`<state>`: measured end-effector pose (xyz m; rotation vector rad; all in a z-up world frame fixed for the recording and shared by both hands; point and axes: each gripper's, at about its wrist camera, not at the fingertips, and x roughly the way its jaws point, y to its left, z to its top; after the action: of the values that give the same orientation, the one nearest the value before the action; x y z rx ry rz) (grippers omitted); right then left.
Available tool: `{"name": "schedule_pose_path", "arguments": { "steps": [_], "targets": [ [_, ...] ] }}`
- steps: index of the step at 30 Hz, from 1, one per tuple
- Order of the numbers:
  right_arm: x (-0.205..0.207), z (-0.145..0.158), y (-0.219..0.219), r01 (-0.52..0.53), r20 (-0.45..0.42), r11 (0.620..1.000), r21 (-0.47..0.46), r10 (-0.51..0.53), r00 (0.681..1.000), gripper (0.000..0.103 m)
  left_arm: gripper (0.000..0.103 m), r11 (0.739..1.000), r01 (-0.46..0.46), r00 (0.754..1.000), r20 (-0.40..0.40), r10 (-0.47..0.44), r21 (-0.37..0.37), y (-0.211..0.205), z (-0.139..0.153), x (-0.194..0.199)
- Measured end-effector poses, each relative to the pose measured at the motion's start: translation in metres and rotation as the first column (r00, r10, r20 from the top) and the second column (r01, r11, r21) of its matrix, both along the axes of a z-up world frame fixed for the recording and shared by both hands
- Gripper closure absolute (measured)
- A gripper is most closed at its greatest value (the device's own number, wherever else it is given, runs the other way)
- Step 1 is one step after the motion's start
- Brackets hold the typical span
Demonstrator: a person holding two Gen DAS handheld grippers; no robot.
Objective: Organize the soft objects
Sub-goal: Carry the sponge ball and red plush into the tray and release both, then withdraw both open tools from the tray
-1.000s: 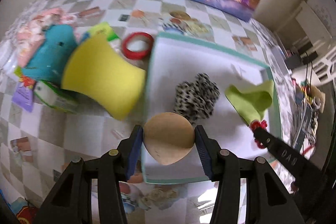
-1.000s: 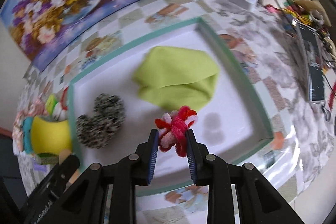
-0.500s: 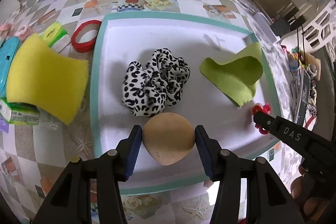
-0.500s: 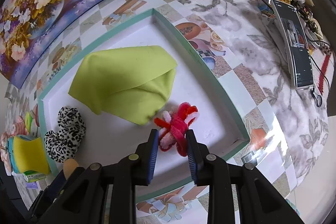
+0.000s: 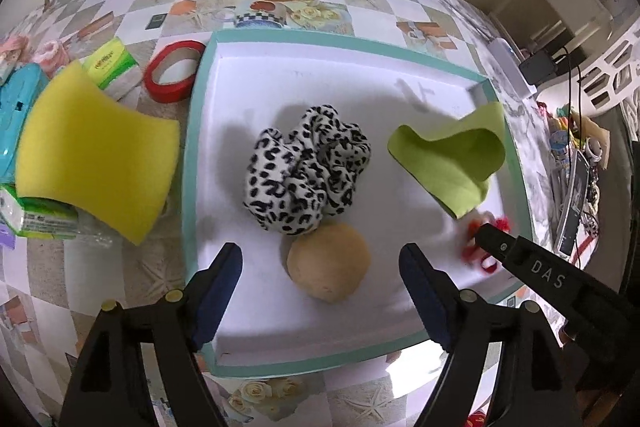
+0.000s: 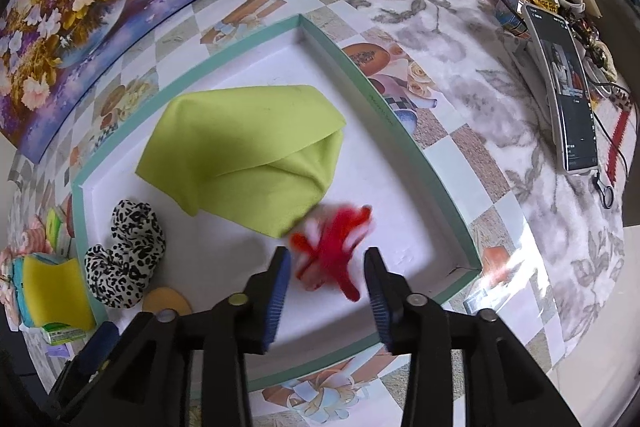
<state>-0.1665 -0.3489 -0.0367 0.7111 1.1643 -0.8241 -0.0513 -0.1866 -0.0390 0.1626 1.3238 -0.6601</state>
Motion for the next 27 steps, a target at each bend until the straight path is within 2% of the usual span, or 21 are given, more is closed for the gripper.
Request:
{"name": "schedule_pose_path", "arguments": {
  "steps": [2, 6, 11, 18, 21, 24, 27],
  "targets": [
    [-0.001, 0.000, -0.001, 0.007, -0.005, 1.000, -0.003, -0.007, 1.000, 0.051, 0.014, 1.000, -0.013, 1.000, 0.012, 0.013, 0.006, 0.001, 0.002, 0.002],
    [-0.001, 0.000, -0.002, 0.013, -0.013, 1.000, -0.006, -0.013, 1.000, 0.046, 0.012, 0.999, -0.041, 0.999, 0.034, 0.040, 0.009, 0.005, 0.005, 0.006],
    [0.000, 0.001, -0.001, 0.012, -0.012, 1.000, -0.011, -0.012, 1.000, 0.035, 0.012, 0.997, -0.071, 0.996, 0.060, 0.071, -0.003, 0.011, 0.011, 0.011],
    [0.002, 0.003, -0.001, 0.002, -0.022, 1.000, -0.022, -0.003, 1.000, 0.031, 0.011, 0.989, -0.148, 0.984, 0.103, 0.146, 0.008, 0.026, 0.021, 0.019],
    [0.004, 0.004, 0.000, -0.010, -0.018, 1.000, -0.027, 0.010, 1.000, 0.016, 0.011, 0.984, -0.180, 0.979, 0.101, 0.179, -0.005, 0.034, 0.026, 0.023],
    [0.007, 0.006, 0.002, -0.025, -0.019, 0.999, -0.042, 0.025, 1.000, 0.013, 0.011, 0.978, -0.207, 0.973, 0.097, 0.207, -0.011, 0.040, 0.028, 0.026],
    [0.009, 0.006, 0.003, -0.036, -0.022, 0.998, -0.050, 0.035, 0.999, 0.002, 0.011, 0.971, -0.240, 0.966, 0.099, 0.239, -0.009, 0.048, 0.030, 0.029]
  ]
}}
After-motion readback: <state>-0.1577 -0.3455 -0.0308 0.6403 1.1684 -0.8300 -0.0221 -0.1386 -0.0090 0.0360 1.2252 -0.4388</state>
